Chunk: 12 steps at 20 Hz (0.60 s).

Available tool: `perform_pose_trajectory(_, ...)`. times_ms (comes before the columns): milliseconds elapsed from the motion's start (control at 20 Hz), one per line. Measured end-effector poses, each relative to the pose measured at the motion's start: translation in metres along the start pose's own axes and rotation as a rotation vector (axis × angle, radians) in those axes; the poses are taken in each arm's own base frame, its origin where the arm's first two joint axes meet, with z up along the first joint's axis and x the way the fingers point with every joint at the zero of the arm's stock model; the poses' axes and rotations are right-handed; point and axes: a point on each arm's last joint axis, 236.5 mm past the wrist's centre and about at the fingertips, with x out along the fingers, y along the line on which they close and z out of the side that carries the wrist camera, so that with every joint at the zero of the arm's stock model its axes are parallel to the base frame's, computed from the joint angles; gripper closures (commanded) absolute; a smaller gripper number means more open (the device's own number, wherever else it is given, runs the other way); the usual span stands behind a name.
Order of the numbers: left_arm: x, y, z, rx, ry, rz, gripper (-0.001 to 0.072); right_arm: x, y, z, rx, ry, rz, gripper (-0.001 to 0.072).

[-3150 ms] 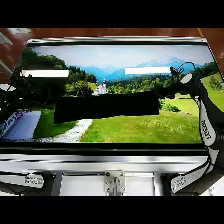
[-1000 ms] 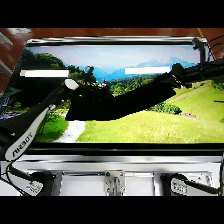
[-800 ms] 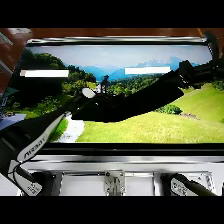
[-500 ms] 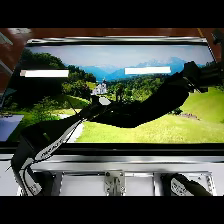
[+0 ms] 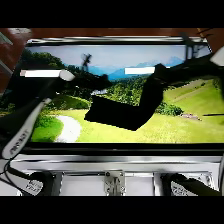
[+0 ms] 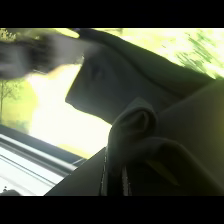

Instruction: Fold the shirts.

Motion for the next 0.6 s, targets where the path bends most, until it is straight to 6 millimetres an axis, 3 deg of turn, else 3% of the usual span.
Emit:
perform_pose_trajectory(100,-0.075,0.028,0.043,0.068,-0.095,0.131,0.0671,0.051,0.021,-0.001,-0.037,0.031,0.031,0.0642)
perform_pose_trajectory(200,-0.161,0.045,0.074,0.104,-0.196,0.250,0.0671,0.110,0.039,-0.010,-0.059,0.074,0.058,0.0642)
perform_pose_trajectory(300,-0.240,0.047,0.089,0.124,-0.298,0.340,0.0670,0.169,0.055,-0.028,-0.051,0.124,0.093,0.0641)
perform_pose_trajectory(350,-0.273,0.045,0.092,0.133,-0.344,0.377,0.0670,0.199,0.061,-0.041,-0.034,0.155,0.112,0.0605)
perform_pose_trajectory(400,-0.304,0.038,0.094,0.142,-0.394,0.406,0.0670,0.224,0.067,-0.052,-0.004,0.177,0.134,0.0410)
perform_pose_trajectory(450,-0.331,0.031,0.092,0.155,-0.436,0.434,0.0670,0.244,0.073,-0.061,0.034,0.193,0.158,0.0163)
perform_pose_trajectory(500,-0.351,0.025,0.091,0.166,-0.471,0.457,0.0670,0.262,0.078,-0.066,0.084,0.199,0.188,0.0087)
perform_pose_trajectory(600,-0.379,0.010,0.083,0.188,-0.512,0.483,0.0670,0.283,0.086,-0.069,0.170,0.197,0.240,0.0087)
